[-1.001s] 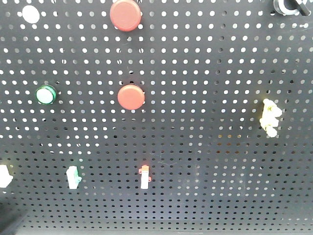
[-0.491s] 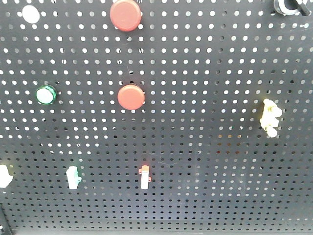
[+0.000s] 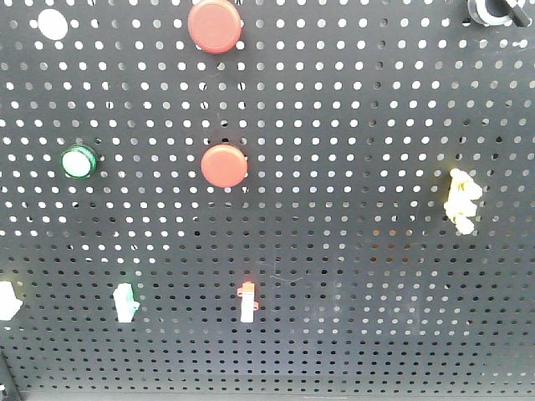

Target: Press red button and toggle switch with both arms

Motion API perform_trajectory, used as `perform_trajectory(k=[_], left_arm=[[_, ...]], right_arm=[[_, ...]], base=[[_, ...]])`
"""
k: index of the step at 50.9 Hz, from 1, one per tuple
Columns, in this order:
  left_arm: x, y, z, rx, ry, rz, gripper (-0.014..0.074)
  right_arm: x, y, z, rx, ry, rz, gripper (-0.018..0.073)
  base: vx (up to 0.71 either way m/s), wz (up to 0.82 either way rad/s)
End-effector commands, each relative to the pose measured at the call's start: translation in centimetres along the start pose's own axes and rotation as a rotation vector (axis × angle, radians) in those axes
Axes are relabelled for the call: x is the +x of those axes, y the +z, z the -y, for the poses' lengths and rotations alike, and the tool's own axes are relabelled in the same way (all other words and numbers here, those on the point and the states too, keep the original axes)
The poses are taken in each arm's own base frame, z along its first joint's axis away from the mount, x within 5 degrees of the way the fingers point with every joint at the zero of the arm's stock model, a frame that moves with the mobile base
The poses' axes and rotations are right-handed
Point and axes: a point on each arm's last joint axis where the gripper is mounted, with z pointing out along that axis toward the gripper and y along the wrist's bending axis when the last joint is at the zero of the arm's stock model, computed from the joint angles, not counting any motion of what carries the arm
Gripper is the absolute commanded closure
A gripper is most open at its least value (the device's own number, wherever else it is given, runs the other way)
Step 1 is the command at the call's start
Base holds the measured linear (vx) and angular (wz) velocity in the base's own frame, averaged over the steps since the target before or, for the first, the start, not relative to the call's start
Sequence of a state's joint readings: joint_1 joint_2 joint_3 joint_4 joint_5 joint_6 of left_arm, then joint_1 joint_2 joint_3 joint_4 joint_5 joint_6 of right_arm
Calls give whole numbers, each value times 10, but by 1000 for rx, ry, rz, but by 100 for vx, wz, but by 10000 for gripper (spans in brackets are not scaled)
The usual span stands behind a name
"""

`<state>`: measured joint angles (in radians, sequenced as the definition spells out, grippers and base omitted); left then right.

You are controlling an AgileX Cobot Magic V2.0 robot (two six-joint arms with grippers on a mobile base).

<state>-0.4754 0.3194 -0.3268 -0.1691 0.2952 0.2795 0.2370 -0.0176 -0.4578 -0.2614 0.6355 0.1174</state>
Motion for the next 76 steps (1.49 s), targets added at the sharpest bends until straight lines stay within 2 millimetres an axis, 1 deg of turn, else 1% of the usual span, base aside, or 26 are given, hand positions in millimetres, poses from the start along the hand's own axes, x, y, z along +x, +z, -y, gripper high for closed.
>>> perform_trajectory(k=[1, 4, 8, 10, 12, 18, 21, 22, 25, 76], left_arm=[[-6, -2, -5, -64, 35, 111, 595], [3, -5, -8, -136, 89, 150, 595], [21, -8, -12, -233, 83, 200, 595], [29, -11, -14, -282, 65, 235, 595], [42, -12, -14, -322, 38, 251, 595], [75, -12, -14, -396, -54, 248, 595], [87, -13, -13, -423, -101, 262, 595], [89, -12, -13, -424, -112, 231, 595], [90, -12, -14, -439, -99, 194, 595], [89, -12, -14, -443, -99, 203, 595]], right_arm=[[-13, -2, 1, 5, -17, 85, 562], [-13, -2, 1, 5, -17, 85, 562], [-13, -2, 1, 5, -17, 85, 562], [-13, -2, 1, 5, -17, 85, 562], [-13, -2, 1, 5, -17, 85, 562], [-13, -2, 1, 5, -17, 85, 562], [-13, -2, 1, 5, -17, 85, 562], [-13, -2, 1, 5, -17, 85, 562], [-13, -2, 1, 4, -17, 83, 562], [-13, -2, 1, 5, -19, 79, 562]], base=[[0, 1], [0, 1], [0, 0], [0, 0], [0, 0], [0, 0], [0, 0], [0, 0], [0, 0], [0, 0]])
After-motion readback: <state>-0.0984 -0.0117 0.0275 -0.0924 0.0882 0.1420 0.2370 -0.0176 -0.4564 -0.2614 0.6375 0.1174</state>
